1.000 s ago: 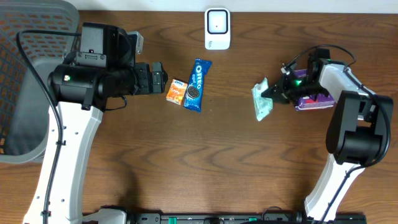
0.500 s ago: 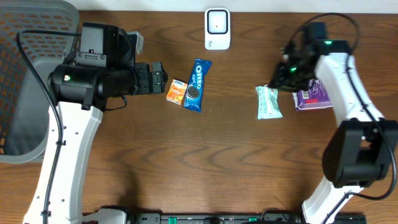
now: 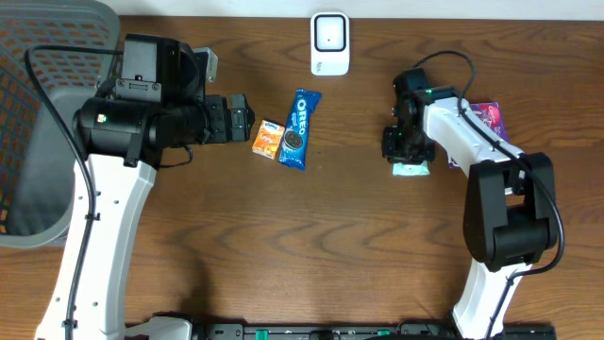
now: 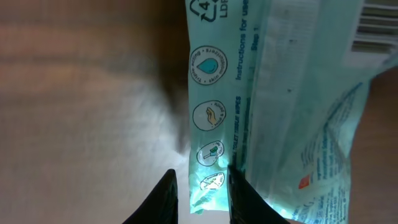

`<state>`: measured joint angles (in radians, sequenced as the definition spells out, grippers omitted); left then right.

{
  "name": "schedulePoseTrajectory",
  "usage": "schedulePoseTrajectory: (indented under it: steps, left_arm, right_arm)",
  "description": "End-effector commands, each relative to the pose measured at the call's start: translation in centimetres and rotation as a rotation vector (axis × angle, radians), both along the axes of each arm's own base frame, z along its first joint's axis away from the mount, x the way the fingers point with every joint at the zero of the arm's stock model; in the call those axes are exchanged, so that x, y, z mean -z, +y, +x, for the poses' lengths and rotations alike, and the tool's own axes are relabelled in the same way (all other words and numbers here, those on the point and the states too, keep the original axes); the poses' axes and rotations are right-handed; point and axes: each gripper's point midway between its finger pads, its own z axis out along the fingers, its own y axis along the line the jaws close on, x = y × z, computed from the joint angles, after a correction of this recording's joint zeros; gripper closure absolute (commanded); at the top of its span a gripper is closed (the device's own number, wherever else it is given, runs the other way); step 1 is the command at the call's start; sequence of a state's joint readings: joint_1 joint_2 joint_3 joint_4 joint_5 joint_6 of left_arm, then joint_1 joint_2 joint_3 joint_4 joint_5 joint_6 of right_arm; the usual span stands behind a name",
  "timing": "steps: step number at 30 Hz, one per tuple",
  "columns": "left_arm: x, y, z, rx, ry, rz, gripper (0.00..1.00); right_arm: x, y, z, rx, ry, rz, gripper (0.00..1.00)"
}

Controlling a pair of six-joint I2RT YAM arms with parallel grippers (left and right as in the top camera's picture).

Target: Scan the item barcode

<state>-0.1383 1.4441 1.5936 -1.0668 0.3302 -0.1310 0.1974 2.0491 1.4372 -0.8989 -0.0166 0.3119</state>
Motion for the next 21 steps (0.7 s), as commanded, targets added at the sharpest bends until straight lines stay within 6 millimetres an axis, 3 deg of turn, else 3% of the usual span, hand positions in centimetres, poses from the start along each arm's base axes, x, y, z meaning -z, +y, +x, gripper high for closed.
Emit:
schedulePoseTrajectory:
  steps: [1,6,9,11,14,16,21]
  left_arm:
    - [0.2,0.2,0.0,-0.009,0.005,0.008,0.02]
    - [0.2,0.2,0.0,-0.009,0.005,0.008,0.02]
    - [0.2,0.2,0.0,-0.009,0.005,0.008,0.02]
    - [0.2,0.2,0.0,-0.009,0.005,0.008,0.02]
    - [0.2,0.2,0.0,-0.009,0.005,0.008,0.02]
    - [0.2,0.2,0.0,-0.009,0.005,0.008,0.02]
    - [0.2,0.2,0.0,-0.009,0.005,0.008,0.02]
  right_arm:
    - [1.1,-3.5,0.7,0.051,-0.023,-0.114,0.76]
    - [0.9,-4.2,1.2,0.020,-0.030,-0.107,0.73]
    - [-0.2,-3.1,1.2,0.015,-0.009,-0.046,0.72]
    - [-1.4,-1.7,1.5,0.003,-0.006,0.014,0.64]
    - [-4.1,1.1,2.5,-0.017,-0.017,0.146,0.42]
    - [-6.3,4.1,3.4,-0.048,-0.047,0.293,0.30]
    - [-7.8,9.6,5.5,-0.122,-0.153,0.503,0.10]
